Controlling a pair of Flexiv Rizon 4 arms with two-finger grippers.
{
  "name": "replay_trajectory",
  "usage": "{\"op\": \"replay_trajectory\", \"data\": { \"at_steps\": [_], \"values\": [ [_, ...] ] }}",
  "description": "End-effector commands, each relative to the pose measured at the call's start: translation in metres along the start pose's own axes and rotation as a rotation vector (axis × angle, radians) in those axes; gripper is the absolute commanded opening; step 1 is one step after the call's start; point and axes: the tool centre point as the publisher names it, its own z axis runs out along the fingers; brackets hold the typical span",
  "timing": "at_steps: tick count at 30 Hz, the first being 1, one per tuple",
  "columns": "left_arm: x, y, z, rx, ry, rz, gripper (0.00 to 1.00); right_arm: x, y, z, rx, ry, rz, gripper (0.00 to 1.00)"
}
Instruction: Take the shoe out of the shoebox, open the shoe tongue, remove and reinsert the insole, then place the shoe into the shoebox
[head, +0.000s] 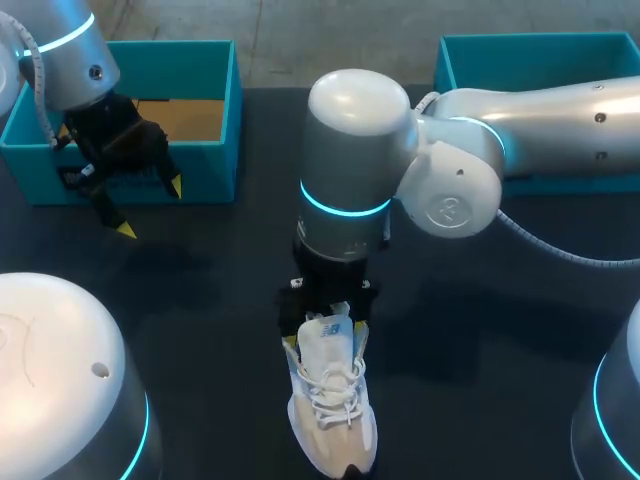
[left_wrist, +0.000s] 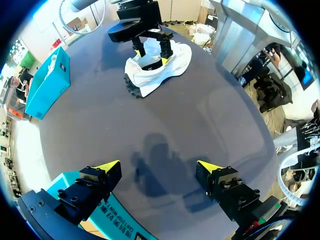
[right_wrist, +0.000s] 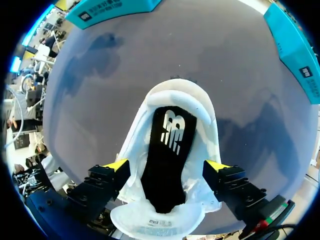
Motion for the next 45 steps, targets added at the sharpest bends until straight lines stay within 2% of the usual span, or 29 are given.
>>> {"op": "replay_trajectory", "data": {
  "at_steps": [1, 15, 25, 30, 45],
  "values": [
    [0.001, 0.0, 0.0, -0.003, 0.0, 0.0, 1.0, 0.003, -0.003, 0.002, 0.002, -0.002, 0.001, 1.0],
    [0.001, 0.0, 0.0, -0.003, 0.0, 0.0, 1.0, 0.017, -0.017, -0.007, -0.008, -0.039, 0.038, 1.0],
    [0.001, 0.0, 0.0, -0.003, 0.0, 0.0, 1.0, 0.02, -0.011, -0.012, -0.003, -0.067, 0.034, 1.0],
    [0.001, 0.0, 0.0, -0.003, 0.0, 0.0, 1.0, 0.017, -0.014, -0.012, 0.001, -0.068, 0.048, 1.0],
    [0.001, 0.0, 0.0, -0.003, 0.0, 0.0, 1.0, 0.023, -0.026, -0.025, -0.022, -0.09, 0.06, 1.0]
  ]
}}
